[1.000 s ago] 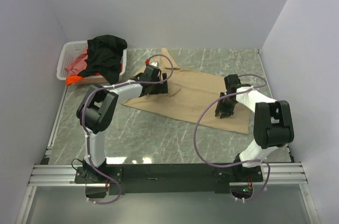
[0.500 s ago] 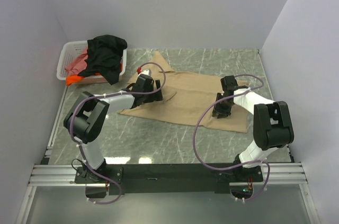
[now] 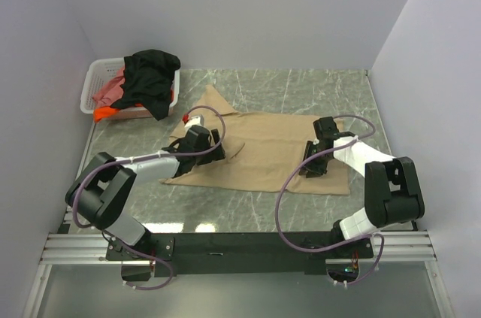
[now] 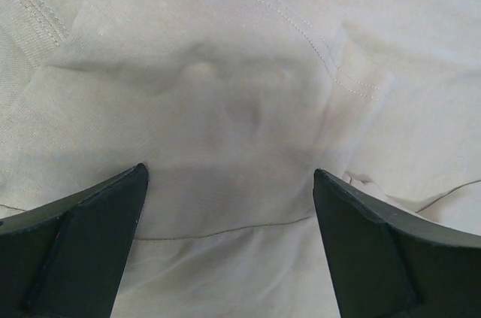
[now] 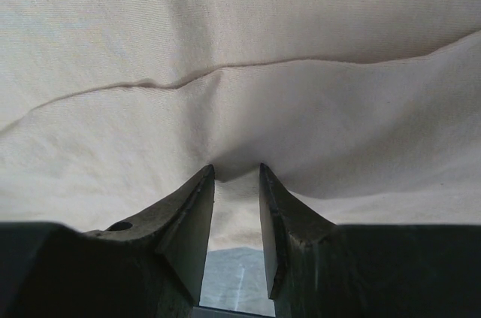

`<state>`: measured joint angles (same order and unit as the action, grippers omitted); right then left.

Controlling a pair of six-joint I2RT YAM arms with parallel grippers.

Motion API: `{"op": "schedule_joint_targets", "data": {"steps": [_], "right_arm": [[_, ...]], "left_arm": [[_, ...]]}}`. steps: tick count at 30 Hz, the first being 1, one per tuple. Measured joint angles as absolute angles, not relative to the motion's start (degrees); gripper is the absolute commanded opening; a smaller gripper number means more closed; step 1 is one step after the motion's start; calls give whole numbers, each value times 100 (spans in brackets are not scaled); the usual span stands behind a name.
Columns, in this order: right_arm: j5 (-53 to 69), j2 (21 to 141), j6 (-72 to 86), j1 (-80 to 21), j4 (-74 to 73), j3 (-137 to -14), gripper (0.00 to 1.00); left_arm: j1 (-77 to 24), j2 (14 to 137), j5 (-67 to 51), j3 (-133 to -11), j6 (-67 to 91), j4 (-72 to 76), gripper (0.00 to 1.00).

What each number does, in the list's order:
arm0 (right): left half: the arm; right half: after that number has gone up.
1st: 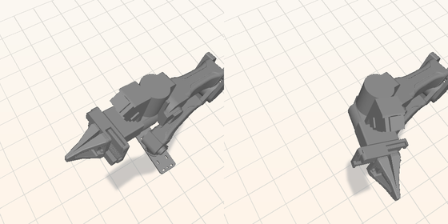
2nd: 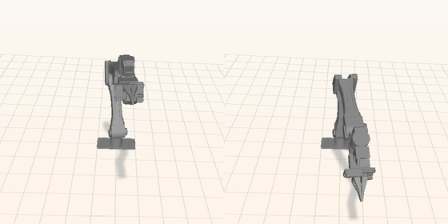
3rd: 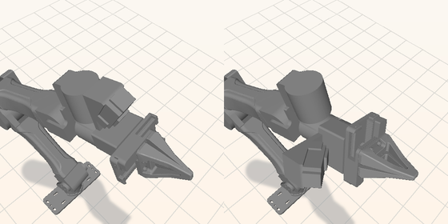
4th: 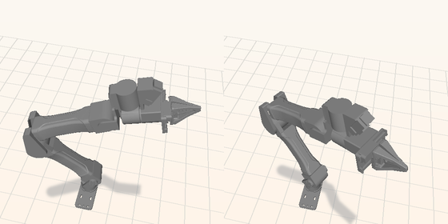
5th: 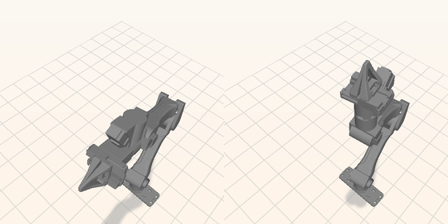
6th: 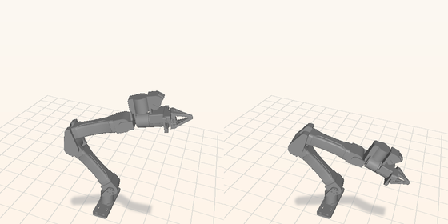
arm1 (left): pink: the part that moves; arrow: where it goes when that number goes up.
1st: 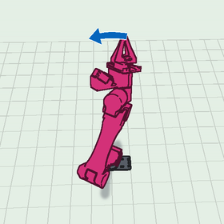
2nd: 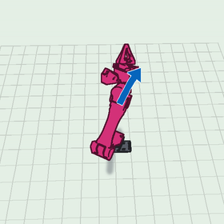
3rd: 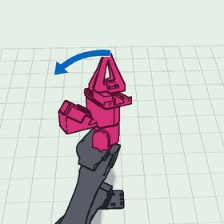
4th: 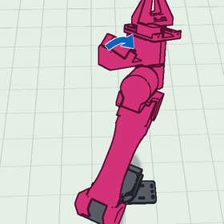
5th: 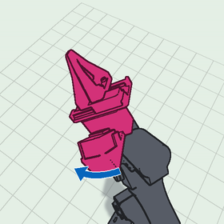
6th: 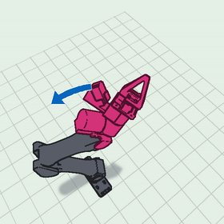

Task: Fold and stack the t-shirts
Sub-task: Fold the tshirt

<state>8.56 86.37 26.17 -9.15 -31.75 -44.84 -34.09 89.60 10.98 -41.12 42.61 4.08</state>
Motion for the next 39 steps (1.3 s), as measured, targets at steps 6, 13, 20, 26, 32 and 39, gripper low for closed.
{"op": "schedule_joint_targets", "data": {"steps": [6,13,20,26,32,39], "right_arm": [[996,8484,2655,-915,-3269,-4329,38],[1293,8372,2777,-915,-3481,-4189,38],[1601,8211,2923,-926,-3730,-3966,39],[1723,8029,3085,-978,-3861,-3776,40],[1693,7931,3170,-1037,-4049,-3732,41],[1446,7529,3164,-1052,-4576,-3946,42]], "left_arm": [[-3566,8626,1236,-3782,4541,405,99],[-3660,8138,1369,-3380,4794,248,99],[-3675,7426,1365,-2862,5017,40,99],[-3686,6987,1332,-2635,5199,-252,99],[-3710,6532,1341,-2613,5332,-1035,99],[-3712,6451,1494,-3837,5186,-2491,99]]}}
